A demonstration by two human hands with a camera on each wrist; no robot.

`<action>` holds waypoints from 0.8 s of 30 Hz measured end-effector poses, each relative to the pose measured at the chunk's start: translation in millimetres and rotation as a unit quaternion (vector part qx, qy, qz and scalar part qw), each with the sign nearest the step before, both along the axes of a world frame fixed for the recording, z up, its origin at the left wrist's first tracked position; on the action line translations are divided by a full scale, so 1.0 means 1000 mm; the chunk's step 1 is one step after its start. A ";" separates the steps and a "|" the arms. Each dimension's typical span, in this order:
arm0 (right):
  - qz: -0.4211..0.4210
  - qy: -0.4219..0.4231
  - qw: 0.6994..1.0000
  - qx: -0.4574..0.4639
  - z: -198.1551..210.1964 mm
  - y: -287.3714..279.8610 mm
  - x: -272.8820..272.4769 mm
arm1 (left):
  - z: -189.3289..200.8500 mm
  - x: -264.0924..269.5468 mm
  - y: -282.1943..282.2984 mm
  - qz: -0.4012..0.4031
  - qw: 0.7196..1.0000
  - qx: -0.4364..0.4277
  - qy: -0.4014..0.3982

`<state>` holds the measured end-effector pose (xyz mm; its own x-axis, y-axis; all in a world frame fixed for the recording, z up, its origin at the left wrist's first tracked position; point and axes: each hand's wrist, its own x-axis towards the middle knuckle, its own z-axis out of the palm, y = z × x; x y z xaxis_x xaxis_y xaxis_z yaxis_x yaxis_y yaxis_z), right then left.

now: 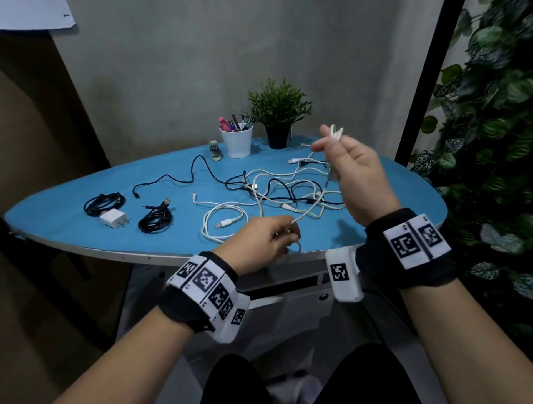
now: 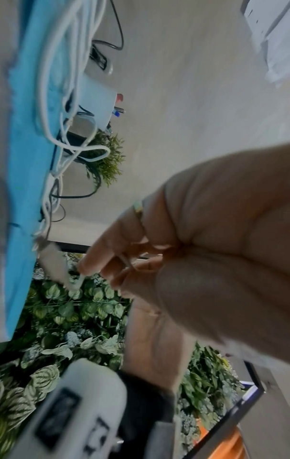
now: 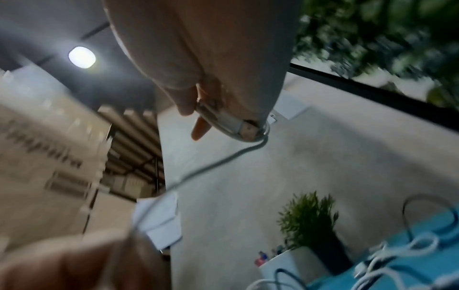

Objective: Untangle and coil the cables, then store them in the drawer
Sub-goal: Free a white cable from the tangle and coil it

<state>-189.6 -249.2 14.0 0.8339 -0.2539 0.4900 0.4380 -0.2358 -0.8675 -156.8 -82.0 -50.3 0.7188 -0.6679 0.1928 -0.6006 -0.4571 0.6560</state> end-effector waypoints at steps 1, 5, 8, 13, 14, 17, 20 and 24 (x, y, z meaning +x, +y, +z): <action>-0.040 0.001 0.995 -0.089 -0.004 -0.001 0.002 | 0.004 -0.001 0.002 0.008 1.000 -0.019 -0.014; -0.061 0.064 0.959 -0.268 -0.014 -0.004 0.006 | 0.023 -0.005 0.008 0.051 0.985 -0.155 -0.050; -0.001 0.118 0.964 -0.238 -0.017 -0.001 0.003 | 0.034 0.000 0.011 0.090 0.962 -0.255 -0.035; 0.171 0.138 0.974 -0.046 -0.017 0.019 -0.009 | 0.037 0.006 0.011 0.096 0.951 -0.292 0.026; 0.207 0.137 0.969 -0.008 -0.015 0.022 -0.011 | 0.035 0.006 0.011 0.079 0.957 -0.277 0.044; 0.258 0.135 0.954 0.078 -0.015 0.022 -0.012 | 0.033 0.001 0.011 0.028 0.971 -0.228 0.060; 0.237 0.129 0.958 0.096 -0.019 0.021 -0.009 | 0.034 -0.002 0.012 0.024 0.971 -0.229 0.059; 0.135 0.091 0.987 -0.001 -0.024 0.019 -0.007 | 0.035 -0.001 0.010 0.061 0.964 -0.253 0.050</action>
<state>-196.8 -230.6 -9.6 0.9454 -0.0105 0.3256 0.3214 -0.1335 -0.9375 -157.9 -72.1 -15.5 0.8186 -0.4151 0.3970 -0.4841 -0.1265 0.8658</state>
